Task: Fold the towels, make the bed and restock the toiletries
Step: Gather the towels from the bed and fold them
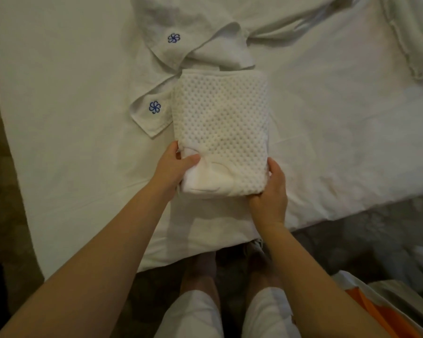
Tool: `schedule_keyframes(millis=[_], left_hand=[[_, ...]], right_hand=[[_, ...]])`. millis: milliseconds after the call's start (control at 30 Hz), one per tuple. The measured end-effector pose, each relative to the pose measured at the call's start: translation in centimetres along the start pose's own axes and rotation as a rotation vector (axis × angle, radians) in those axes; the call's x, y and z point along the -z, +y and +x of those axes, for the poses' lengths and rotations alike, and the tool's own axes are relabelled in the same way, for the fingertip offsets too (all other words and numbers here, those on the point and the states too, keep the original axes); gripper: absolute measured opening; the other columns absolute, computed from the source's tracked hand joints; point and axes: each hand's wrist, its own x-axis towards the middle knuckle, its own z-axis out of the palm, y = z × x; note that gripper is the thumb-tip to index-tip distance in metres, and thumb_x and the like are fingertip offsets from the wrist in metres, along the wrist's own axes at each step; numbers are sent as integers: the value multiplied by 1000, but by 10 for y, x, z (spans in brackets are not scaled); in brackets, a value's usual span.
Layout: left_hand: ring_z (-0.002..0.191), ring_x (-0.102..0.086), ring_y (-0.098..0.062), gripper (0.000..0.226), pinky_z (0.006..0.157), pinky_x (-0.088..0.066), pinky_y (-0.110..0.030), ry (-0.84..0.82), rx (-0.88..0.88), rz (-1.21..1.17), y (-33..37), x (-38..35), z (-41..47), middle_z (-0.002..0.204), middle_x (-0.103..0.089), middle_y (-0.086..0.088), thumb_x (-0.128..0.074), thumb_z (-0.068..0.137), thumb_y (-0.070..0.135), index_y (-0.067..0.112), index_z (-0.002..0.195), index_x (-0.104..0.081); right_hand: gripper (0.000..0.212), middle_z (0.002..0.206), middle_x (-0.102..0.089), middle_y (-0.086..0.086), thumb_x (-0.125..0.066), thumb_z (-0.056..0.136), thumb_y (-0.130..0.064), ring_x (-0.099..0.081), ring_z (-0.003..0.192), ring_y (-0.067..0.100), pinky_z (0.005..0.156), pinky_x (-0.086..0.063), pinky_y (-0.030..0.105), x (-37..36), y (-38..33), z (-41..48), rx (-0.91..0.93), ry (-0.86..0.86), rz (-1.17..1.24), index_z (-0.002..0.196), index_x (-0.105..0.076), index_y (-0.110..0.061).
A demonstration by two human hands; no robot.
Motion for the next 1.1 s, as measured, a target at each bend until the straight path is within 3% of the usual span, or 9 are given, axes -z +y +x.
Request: schedule_keyframes(millis=[167, 367, 467, 567, 667, 800, 867, 967, 1100], left_hand=[[104, -59, -23, 32, 88, -51, -34, 76, -29, 17, -7, -9, -1, 109, -59, -4, -64, 85, -1, 13, 110, -50], [108, -55, -27, 44, 82, -40, -28, 221, -79, 450, -3, -15, 1, 123, -56, -14, -63, 88, 17, 5, 126, -44], [115, -51, -32, 48, 86, -38, -30, 309, -75, 521, 3, -18, -2, 130, -51, -17, -57, 91, 14, 6, 135, -37], [123, -42, -39, 56, 99, -36, -40, 428, -36, 599, 1, -32, -5, 138, -39, -23, -52, 92, 14, 10, 143, -29], [123, -44, -40, 67, 102, -38, -43, 418, -70, 486, -1, -35, 4, 137, -43, -26, -54, 87, 30, 6, 143, -28], [117, -55, -30, 88, 99, -45, -39, 249, 56, 256, 11, -18, 27, 133, -53, -15, -74, 72, 52, 4, 136, -37], [113, -59, -26, 91, 97, -48, -40, 133, 50, 150, 18, -14, 29, 126, -59, -8, -79, 55, 51, 9, 129, -46], [109, -59, -11, 79, 90, -51, -27, -13, -56, 58, 29, -16, 13, 126, -56, 0, -77, 65, 36, 15, 133, -45], [100, -56, 2, 68, 78, -48, -18, -191, -130, 92, 66, -48, -7, 118, -55, 13, -74, 79, 30, 22, 135, -37]], right_hand=[[52, 145, -45, -4, -45, 98, -40, -46, 125, 18, 94, -31, 19, 9, 15, 2, -66, -75, -64, 147, -28, -35], [67, 148, -28, -14, -54, 91, -36, -28, 127, 0, 110, -28, 28, 31, 3, 5, 10, -392, 42, 146, -15, -40], [69, 153, -17, -8, -51, 75, -44, -18, 138, 6, 111, -15, 24, 41, -24, 21, 42, -399, 140, 136, -20, -47], [56, 160, 3, -4, -42, 96, -45, -8, 146, 21, 117, -12, 36, 13, -59, 56, 103, -282, -206, 146, -18, -45], [58, 160, 12, -8, -30, 95, -60, -5, 145, 32, 115, -17, 48, -19, -57, 72, 152, -166, -613, 147, -5, -50], [62, 160, 11, -3, -32, 95, -59, -18, 140, 34, 112, -24, 43, -28, -39, 72, 213, -78, -695, 148, -2, -47], [77, 161, 3, 2, -48, 89, -59, -22, 141, 29, 113, -24, 38, -17, -42, 80, 150, -113, -505, 150, -4, -42], [115, 151, -34, 5, -78, 61, -57, -40, 133, 23, 110, -34, 41, 23, -53, 86, -242, -231, 241, 151, -13, -29], [65, 124, -62, 10, -73, 77, -34, -63, 104, 21, 81, -54, 35, 86, -62, 79, -527, -368, 752, 134, -49, -14]])
